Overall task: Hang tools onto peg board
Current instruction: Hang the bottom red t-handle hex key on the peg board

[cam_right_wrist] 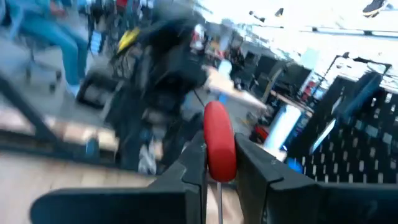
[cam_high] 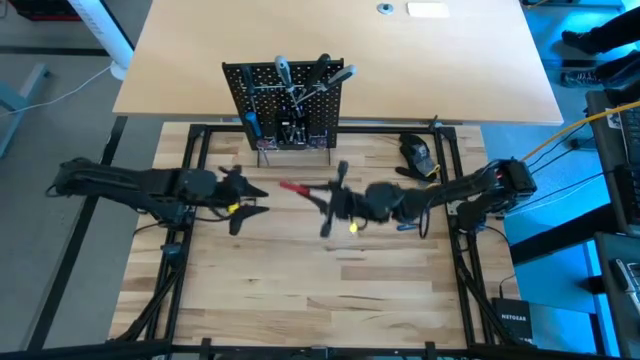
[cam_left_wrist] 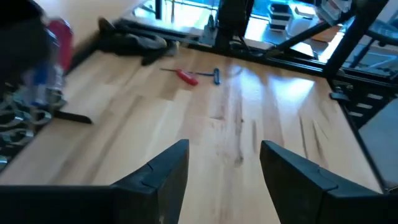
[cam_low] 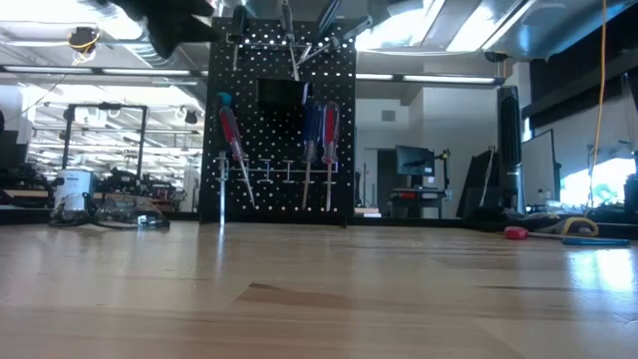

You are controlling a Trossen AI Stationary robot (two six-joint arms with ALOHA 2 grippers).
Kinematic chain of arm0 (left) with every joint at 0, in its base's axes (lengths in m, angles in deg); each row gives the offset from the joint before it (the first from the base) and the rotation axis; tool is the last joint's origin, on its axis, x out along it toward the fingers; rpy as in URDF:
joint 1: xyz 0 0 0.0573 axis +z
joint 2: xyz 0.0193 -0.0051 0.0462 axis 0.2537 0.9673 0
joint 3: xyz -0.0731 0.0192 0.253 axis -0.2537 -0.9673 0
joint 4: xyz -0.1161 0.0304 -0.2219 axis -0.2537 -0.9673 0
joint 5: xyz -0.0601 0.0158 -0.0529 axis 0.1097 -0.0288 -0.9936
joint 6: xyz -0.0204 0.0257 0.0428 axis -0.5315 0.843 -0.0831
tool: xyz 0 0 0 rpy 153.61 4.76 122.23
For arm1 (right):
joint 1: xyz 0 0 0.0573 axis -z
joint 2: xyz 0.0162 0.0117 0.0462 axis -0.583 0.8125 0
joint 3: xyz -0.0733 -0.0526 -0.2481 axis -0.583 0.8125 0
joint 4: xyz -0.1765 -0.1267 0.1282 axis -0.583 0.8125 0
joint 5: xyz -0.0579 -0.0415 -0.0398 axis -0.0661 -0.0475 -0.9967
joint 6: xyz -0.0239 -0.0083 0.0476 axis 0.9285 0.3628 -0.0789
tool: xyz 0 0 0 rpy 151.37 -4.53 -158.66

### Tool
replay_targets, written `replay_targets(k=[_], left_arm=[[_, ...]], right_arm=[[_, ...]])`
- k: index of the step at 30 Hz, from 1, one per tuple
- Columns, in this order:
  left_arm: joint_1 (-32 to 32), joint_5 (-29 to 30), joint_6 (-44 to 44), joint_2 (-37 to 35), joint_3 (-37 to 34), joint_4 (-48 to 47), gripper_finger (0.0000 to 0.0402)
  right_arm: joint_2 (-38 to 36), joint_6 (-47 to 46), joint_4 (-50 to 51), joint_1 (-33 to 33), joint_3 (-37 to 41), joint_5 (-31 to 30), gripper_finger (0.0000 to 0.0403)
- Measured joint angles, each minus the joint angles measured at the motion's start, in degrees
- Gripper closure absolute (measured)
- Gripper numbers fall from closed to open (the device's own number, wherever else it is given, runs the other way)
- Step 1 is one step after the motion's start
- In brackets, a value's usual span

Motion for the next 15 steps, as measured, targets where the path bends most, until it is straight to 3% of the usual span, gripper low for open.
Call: replay_targets(k=[4,10,15], left_arm=[[-1.1,3.4,1.1,-3.0,0.0,-2.2,0.0215],[-1.4,3.6,2.6,-3.7,0.0,-3.7,0.0214],[-1.4,3.7,5.2,-3.6,0.0,-3.6,0.0215]], right_arm=[[0.3,-2.4,3.3,5.6,-7.6,6.1,0.0348],[3.0,-7.4,4.9,14.2,-18.2,15.1,0.0348],[8.9,-9.5,9.4,20.1,-27.4,16.6,0.0348]])
